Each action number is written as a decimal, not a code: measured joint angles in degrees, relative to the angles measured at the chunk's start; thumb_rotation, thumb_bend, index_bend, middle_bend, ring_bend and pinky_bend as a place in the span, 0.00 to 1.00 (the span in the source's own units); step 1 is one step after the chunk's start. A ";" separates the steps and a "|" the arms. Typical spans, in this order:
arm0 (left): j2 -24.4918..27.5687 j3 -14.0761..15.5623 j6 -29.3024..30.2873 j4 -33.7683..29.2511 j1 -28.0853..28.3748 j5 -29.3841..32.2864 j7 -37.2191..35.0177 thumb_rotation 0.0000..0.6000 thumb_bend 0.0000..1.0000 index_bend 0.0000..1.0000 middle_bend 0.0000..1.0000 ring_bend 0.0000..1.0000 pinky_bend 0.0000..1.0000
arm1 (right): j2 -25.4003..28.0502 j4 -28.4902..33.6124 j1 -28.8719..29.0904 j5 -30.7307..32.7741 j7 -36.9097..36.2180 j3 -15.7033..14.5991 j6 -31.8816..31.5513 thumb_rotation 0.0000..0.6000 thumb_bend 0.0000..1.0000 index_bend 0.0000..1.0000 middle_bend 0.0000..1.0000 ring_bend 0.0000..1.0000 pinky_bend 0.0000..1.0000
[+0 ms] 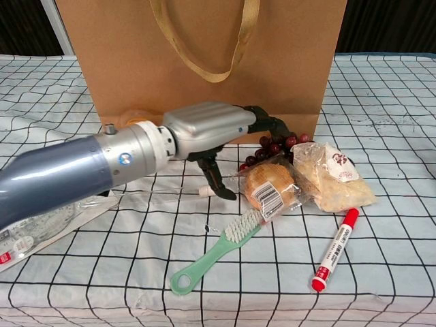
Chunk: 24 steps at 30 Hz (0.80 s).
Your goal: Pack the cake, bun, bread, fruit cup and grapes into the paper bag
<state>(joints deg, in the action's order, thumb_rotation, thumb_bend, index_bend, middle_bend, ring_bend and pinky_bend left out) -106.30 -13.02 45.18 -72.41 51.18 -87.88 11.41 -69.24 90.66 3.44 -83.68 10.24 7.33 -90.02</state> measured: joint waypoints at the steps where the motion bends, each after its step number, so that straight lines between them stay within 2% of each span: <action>1: -0.98 -0.10 -0.35 1.05 0.71 0.33 -0.06 1.00 0.07 0.13 0.13 0.00 0.11 | 0.03 -0.05 0.01 0.03 -0.17 0.01 0.06 1.00 0.24 0.12 0.13 0.22 0.27; 5: -4.32 -0.09 -0.82 4.26 3.03 1.03 -0.54 1.00 0.07 0.13 0.14 0.00 0.11 | 0.16 -0.12 -0.04 0.03 -0.74 0.07 -0.01 1.00 0.24 0.12 0.13 0.22 0.27; 10: -6.05 0.02 -0.49 5.66 4.36 1.81 -0.75 1.00 0.10 0.13 0.16 0.01 0.11 | 0.28 0.02 -0.06 -0.18 -1.13 0.01 -0.04 1.00 0.24 0.12 0.13 0.22 0.27; 18: -6.71 0.93 -0.17 7.00 4.90 2.58 0.49 1.00 0.20 0.16 0.27 0.16 0.20 | 0.28 0.05 0.03 -0.61 -1.18 -0.16 0.02 1.00 0.24 0.12 0.13 0.22 0.27; 24: -6.96 1.50 1.13 8.48 4.88 2.56 1.20 1.00 0.26 0.18 0.34 0.21 0.23 | 0.23 0.05 0.04 -0.63 -1.16 -0.19 0.04 1.00 0.24 0.12 0.13 0.22 0.27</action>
<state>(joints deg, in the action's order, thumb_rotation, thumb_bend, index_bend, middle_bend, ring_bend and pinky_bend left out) -113.26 -11.52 46.31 -63.93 56.05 -85.31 12.61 -69.01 90.71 3.48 -84.31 9.07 7.15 -89.98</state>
